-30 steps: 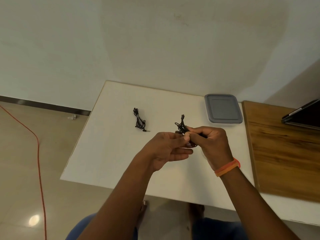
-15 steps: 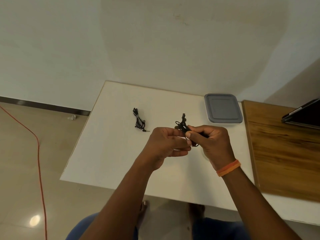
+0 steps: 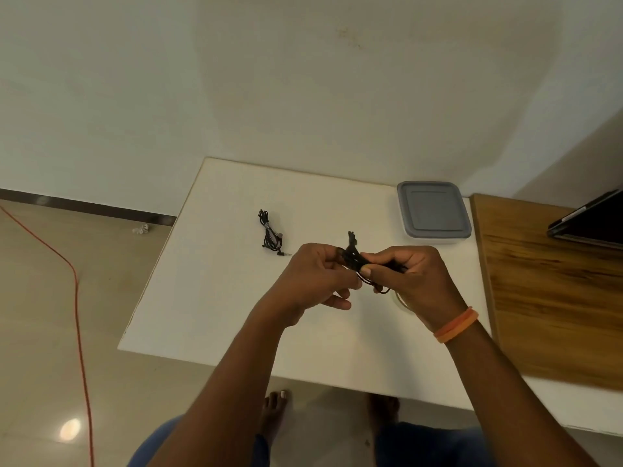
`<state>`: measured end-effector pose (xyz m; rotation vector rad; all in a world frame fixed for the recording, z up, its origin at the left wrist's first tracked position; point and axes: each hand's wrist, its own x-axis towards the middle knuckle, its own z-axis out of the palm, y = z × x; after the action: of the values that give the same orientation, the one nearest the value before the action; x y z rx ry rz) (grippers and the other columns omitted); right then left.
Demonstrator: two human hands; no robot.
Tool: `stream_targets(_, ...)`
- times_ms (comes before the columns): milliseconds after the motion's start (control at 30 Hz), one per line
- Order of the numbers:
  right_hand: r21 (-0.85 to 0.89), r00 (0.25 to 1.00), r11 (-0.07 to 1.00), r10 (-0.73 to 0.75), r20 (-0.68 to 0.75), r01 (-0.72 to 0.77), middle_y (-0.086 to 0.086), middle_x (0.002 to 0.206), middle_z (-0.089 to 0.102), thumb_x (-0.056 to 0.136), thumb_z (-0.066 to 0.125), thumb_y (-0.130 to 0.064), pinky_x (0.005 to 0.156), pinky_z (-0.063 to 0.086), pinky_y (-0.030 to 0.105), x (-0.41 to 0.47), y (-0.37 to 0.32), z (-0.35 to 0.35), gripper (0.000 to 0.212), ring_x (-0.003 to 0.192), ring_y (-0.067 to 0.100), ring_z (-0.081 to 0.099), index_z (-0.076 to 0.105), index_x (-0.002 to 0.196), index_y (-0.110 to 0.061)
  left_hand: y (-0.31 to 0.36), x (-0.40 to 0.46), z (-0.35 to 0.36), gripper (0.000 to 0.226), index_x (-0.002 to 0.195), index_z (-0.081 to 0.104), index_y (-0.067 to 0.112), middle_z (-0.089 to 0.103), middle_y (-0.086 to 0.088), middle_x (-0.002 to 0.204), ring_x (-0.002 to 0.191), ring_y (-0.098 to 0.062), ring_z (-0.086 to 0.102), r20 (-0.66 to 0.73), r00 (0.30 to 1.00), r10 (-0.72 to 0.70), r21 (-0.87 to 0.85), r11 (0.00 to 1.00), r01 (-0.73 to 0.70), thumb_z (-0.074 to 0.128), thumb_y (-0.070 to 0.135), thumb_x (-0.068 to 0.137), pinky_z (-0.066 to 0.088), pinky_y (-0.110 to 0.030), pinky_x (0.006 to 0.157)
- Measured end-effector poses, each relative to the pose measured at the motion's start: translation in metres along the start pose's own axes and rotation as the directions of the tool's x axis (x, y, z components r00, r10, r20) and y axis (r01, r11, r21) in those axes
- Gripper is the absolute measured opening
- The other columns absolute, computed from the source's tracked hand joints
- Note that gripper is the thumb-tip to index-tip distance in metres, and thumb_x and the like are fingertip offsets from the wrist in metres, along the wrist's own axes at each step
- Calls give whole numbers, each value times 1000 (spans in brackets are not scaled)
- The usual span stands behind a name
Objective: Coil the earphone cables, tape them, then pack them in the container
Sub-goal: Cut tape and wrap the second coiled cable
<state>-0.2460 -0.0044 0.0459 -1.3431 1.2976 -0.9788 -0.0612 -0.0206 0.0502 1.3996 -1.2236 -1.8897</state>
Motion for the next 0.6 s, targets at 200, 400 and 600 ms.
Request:
stream_targets(200, -171, 988, 977, -141, -59, 129, 7, 78, 73, 80, 73, -1, 62, 57, 26, 1, 4, 7, 17, 65, 22, 65, 75, 91, -15, -2, 3, 1, 13, 94, 70, -6, 65, -11, 78, 55, -10, 49, 8, 978, -208, -311, 929, 200, 69, -5, 81, 52, -24, 56)
stream_targets(400, -496, 924, 802, -383, -1, 332, 1, 73, 69, 81, 74, -9, 61, 50, 18, 1, 9, 11, 5, 65, 9, 61, 77, 85, -8, -3, 3, 1, 23, 97, 67, -12, 60, -15, 83, 56, -11, 46, -77, 977, -198, -195, 964, 180, 71, -1, 77, 48, -23, 53)
stream_targets(600, -671, 873, 599, -462, 155, 436, 6, 70, 63, 91, 61, -18, 52, 50, 35, 1, 10, 17, 20, 58, 19, 57, 73, 80, -7, -6, 6, 2, 19, 96, 70, -9, 65, -15, 77, 48, -9, 44, -124, 955, -269, -292, 930, 224, 69, -9, 77, 45, -20, 48)
